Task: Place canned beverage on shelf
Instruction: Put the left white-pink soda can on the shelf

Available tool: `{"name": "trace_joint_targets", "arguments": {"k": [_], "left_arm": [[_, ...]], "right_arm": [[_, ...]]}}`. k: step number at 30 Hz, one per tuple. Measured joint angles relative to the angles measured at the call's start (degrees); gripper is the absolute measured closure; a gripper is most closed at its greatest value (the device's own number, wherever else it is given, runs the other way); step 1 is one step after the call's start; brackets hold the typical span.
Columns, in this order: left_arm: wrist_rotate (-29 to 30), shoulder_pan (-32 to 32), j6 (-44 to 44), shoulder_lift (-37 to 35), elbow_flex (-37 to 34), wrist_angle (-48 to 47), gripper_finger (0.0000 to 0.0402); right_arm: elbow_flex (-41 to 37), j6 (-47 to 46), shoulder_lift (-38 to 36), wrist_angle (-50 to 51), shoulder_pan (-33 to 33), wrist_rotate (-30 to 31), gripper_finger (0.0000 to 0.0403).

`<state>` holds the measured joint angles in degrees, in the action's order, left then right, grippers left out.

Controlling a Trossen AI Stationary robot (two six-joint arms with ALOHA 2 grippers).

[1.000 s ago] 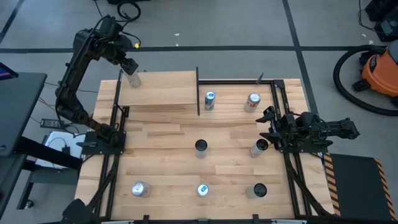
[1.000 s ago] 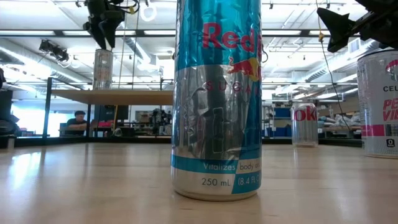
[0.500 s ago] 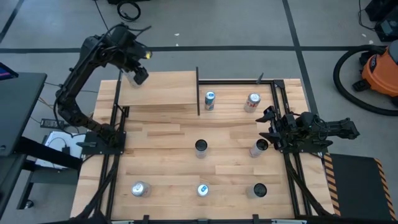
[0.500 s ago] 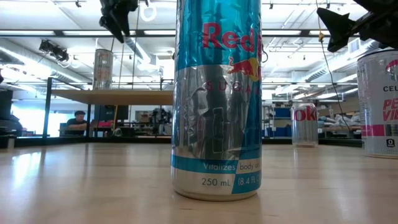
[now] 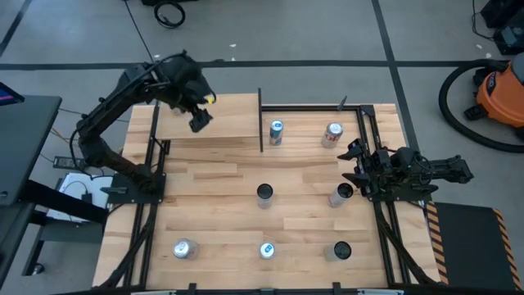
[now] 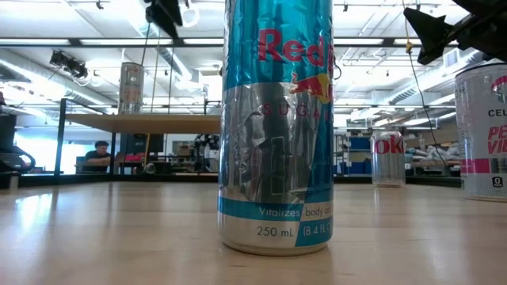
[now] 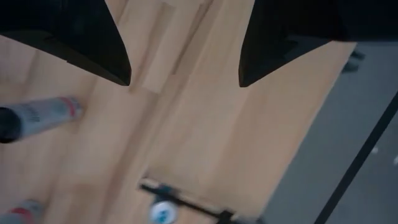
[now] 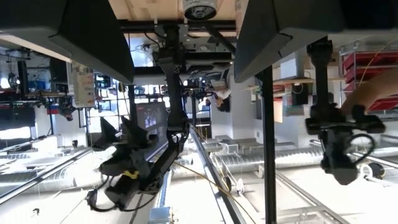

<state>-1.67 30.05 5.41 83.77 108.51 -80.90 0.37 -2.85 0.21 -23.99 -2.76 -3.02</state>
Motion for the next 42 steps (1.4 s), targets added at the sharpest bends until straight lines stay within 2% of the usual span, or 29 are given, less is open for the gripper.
{"name": "trace_joint_targets", "arguments": {"k": [14, 23, 29, 42], "left_arm": [[0.0, -19.8, -8.4, 0.6, 0.0, 12.2, 0.0102], [0.5, -29.4, -10.8, 3.9, -0.2, 15.0, 0.0102], [0.4, -33.5, -9.3, 9.6, -0.2, 17.7, 0.0102], [1.6, -37.1, -8.8, 19.9, -0.2, 20.9, 0.0102]], "right_arm": [[0.0, 0.0, 0.0, -0.1, 0.0, 2.1, 0.0117], [0.0, 0.0, 0.0, -0.7, 0.0, 3.6, 0.0117], [0.0, -2.2, 0.0, -1.3, 0.0, 3.6, 0.0117], [0.0, -1.9, 0.0, -1.0, 0.0, 3.4, 0.0117]]}}
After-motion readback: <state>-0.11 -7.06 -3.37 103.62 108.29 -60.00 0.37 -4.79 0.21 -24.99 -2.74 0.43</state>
